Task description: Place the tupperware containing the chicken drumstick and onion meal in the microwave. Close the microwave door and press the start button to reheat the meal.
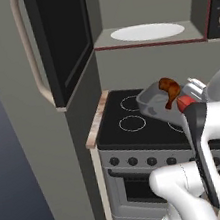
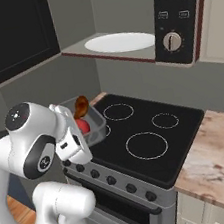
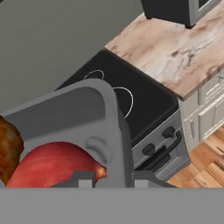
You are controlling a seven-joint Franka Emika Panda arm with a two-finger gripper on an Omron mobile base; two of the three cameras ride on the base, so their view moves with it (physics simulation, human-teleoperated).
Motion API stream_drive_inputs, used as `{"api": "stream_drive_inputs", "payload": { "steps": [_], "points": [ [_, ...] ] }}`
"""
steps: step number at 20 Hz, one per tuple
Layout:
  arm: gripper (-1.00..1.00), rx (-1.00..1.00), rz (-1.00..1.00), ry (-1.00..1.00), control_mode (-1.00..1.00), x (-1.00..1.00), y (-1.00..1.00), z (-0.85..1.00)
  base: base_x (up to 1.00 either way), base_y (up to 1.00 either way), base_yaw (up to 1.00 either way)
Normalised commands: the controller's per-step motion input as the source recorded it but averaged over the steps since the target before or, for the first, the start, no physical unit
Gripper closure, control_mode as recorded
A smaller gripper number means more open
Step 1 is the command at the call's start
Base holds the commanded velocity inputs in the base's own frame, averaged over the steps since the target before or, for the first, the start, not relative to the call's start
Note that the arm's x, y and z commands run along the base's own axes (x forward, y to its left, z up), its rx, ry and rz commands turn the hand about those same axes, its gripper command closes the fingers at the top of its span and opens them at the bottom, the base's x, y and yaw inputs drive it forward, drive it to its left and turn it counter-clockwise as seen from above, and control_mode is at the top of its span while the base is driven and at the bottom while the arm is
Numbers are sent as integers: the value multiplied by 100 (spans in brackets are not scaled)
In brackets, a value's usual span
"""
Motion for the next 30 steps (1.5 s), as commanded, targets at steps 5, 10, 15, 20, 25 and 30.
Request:
{"api": "stream_drive_inputs", "payload": {
  "steps": [5,10,15,20,25,30],
  "points": [
    [100,0,0,0,-100,11,-1,0,0,0,0],
    [100,3,0,0,-100,0,-19,7,0,0,0],
    [100,1,0,-2,-100,0,-10,56,0,0,0],
    [100,0,0,0,-100,0,-3,78,0,0,0],
    [100,-3,-2,-12,-100,0,0,70,0,0,0],
    [100,-4,-2,-30,-100,0,2,43,0,0,0]
  ]
}}
